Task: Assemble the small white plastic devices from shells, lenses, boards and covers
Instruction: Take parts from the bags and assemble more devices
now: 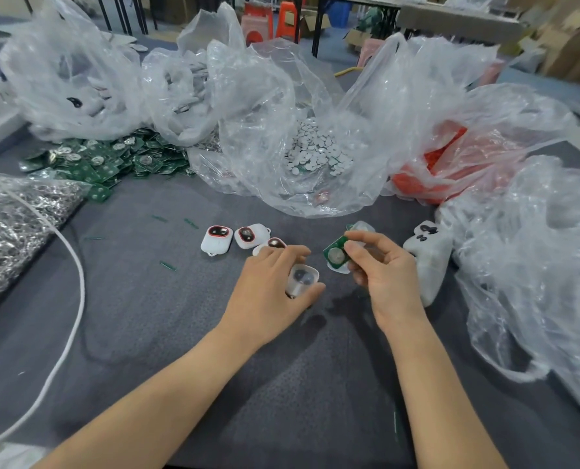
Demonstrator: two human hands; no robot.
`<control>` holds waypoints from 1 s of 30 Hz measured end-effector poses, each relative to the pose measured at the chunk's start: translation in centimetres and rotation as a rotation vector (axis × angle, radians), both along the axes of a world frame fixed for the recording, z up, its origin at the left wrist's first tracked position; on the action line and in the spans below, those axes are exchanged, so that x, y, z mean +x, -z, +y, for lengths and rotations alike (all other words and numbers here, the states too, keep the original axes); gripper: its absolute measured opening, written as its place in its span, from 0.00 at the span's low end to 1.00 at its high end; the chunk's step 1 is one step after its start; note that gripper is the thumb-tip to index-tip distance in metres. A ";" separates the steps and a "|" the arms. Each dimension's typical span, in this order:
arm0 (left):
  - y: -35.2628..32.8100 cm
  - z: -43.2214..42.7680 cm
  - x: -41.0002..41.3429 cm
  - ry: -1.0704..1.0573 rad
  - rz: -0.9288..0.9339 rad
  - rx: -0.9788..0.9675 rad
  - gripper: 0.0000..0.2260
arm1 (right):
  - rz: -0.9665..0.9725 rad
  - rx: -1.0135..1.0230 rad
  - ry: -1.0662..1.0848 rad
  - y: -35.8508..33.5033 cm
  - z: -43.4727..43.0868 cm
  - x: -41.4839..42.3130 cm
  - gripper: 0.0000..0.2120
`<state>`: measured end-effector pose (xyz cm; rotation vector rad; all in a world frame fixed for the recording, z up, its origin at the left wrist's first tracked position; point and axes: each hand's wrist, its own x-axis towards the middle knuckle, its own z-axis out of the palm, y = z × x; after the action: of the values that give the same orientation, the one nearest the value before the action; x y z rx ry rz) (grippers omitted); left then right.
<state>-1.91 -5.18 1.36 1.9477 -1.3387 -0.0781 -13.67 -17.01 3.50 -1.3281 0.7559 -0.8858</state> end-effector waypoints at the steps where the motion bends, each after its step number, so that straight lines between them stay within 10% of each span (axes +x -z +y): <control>1: 0.0 0.0 0.0 0.024 0.021 0.004 0.24 | -0.005 -0.013 -0.008 -0.1 0.0 0.0 0.10; 7: 0.5 1.4 0.1 -0.081 -0.039 0.092 0.36 | -0.037 -0.030 -0.043 0.0 0.2 0.2 0.09; 30: 1.0 2.0 0.4 -0.097 -0.023 0.089 0.29 | 0.377 -0.304 -0.133 1.4 1.7 1.3 0.09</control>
<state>-1.54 -3.22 0.37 2.0905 -1.2728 -0.0700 -12.33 -15.31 2.07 -1.8261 0.8307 -0.6677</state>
